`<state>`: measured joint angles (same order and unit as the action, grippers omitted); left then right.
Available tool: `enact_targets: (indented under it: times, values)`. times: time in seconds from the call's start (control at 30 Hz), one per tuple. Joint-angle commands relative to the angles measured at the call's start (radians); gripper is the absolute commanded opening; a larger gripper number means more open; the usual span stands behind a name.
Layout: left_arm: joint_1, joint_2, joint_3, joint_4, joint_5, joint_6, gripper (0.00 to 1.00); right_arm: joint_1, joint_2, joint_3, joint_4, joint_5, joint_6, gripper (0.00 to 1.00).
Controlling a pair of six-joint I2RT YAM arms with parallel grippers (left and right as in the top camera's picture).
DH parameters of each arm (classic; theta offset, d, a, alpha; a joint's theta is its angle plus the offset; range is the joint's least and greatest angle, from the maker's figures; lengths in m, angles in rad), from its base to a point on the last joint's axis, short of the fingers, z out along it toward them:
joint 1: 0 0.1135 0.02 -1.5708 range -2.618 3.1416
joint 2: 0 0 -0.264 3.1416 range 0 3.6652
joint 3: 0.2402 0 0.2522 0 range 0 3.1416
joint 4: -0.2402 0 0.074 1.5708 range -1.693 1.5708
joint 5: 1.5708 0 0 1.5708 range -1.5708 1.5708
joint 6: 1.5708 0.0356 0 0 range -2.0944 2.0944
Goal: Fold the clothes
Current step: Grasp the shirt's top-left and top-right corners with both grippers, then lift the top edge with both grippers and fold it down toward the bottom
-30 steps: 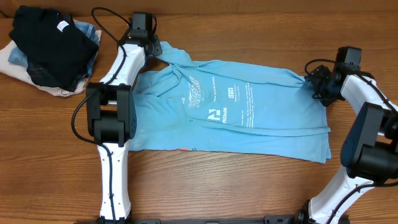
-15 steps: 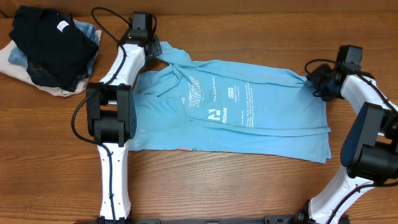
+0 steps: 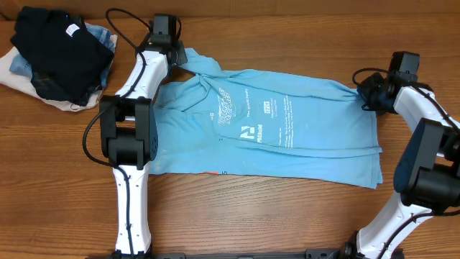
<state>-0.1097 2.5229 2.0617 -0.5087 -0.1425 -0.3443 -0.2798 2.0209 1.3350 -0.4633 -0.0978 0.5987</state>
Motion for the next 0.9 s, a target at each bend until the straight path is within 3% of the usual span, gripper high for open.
enact_targets:
  times: [0.0, 0.37, 0.87]
  values:
    - [-0.002, 0.039, 0.009, -0.016, 0.013, 0.007, 0.04, 0.003, 0.002, 0.013, 0.008, 0.003, 0.001, 0.04]
    - [-0.002, -0.037, 0.029, -0.09, 0.012, 0.007, 0.04, 0.003, -0.018, 0.014, -0.021, -0.018, 0.036, 0.04]
    - [0.016, -0.197, 0.029, -0.311, 0.004, -0.061, 0.04, -0.046, -0.157, 0.015, -0.132, -0.024, 0.067, 0.04]
